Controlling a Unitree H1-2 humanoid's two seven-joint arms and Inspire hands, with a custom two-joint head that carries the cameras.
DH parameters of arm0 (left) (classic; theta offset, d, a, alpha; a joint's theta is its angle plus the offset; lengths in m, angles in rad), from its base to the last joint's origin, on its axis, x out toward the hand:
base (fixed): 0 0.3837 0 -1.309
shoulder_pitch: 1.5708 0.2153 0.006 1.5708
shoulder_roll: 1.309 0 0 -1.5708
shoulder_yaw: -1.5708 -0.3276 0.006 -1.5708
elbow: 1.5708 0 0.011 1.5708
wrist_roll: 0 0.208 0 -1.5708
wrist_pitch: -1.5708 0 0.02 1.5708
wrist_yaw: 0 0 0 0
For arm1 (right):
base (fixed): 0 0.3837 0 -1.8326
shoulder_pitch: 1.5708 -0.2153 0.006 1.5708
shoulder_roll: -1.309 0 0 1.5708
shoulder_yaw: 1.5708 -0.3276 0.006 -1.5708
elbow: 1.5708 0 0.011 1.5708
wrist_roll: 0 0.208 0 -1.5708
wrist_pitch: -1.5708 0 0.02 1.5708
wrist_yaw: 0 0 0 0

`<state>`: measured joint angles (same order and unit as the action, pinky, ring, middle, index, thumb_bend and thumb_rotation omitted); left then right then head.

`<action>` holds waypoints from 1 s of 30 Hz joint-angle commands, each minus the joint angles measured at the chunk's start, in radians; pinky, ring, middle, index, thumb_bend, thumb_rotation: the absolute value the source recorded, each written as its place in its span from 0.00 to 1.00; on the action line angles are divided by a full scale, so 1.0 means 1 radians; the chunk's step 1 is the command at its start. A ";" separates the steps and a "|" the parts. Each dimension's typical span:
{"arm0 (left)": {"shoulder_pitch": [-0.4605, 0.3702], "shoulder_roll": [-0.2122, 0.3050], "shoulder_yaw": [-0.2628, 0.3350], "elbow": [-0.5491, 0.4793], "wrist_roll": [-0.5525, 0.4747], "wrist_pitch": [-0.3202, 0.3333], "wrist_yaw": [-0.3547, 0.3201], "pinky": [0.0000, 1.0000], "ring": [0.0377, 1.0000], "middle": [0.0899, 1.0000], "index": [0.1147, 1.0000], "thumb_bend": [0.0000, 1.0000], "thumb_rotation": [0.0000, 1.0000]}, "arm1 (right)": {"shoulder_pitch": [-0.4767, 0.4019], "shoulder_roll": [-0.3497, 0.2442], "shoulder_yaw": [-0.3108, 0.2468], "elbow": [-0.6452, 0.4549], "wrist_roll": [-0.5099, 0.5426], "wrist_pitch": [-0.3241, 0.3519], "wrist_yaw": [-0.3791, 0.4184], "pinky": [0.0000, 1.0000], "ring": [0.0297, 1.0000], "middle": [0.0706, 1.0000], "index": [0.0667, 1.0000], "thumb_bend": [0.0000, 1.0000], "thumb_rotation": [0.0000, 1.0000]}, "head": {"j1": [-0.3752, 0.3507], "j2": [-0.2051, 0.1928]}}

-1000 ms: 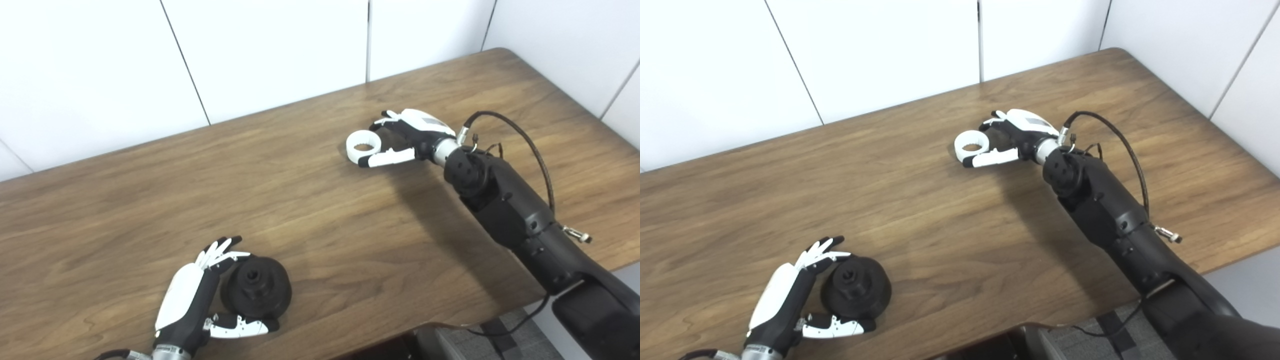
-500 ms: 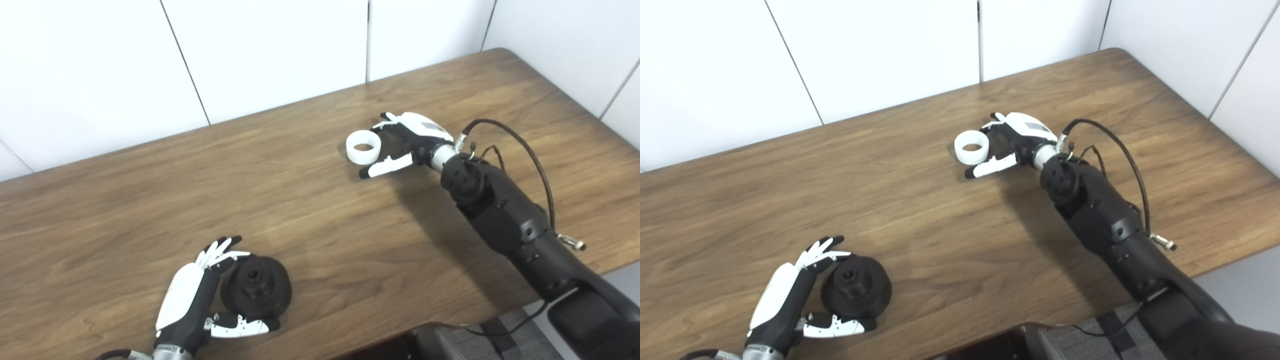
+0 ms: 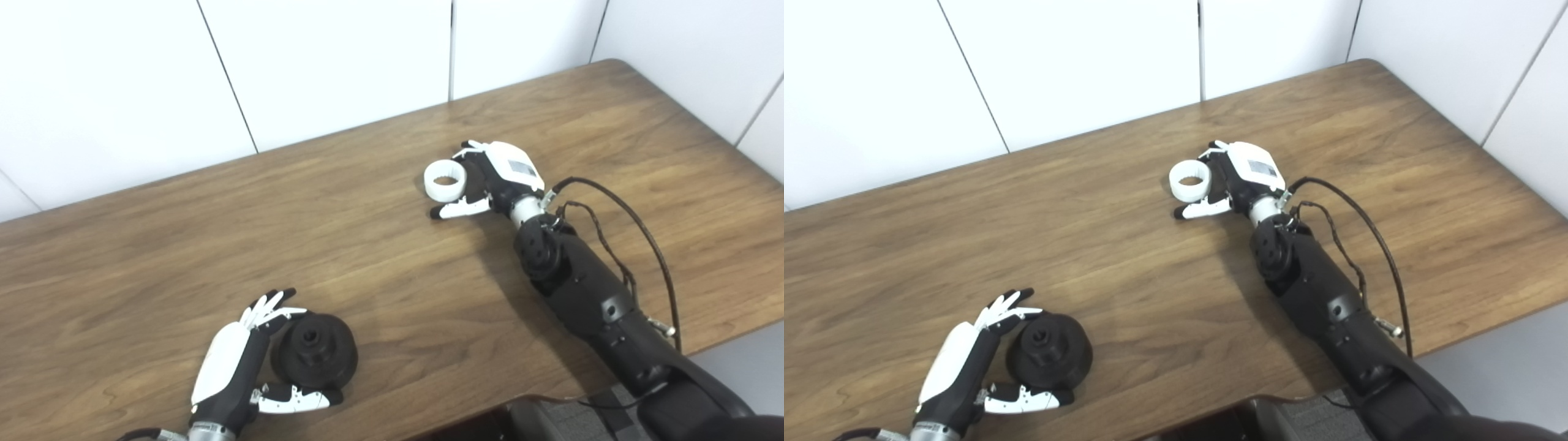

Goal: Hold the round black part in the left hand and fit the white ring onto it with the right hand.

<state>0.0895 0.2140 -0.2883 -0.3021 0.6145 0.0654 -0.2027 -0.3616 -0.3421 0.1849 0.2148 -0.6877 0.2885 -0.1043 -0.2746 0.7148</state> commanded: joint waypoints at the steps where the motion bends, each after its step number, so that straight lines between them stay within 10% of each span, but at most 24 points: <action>1: -0.013 0.005 0.009 -0.023 0.007 0.000 0.006 1.00 1.00 0.94 0.55 0.89 0.24 | -0.021 0.009 0.002 -0.003 0.000 -0.025 -0.020 0.93 0.94 0.91 0.69 0.87 0.44 | 0.001 0.002; 30: -0.019 0.008 0.024 -0.036 -0.006 0.008 -0.013 1.00 1.00 0.94 0.55 0.89 0.25 | -0.013 0.012 -0.022 0.020 0.026 -0.104 -0.127 0.90 0.87 0.83 0.46 0.51 0.15 | 0.006 0.013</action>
<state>0.0897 0.2124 -0.2750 -0.3056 0.6120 0.0705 -0.2147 -0.3615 -0.3179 0.1749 0.2421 -0.6502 0.1867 -0.2170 -0.2700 0.7271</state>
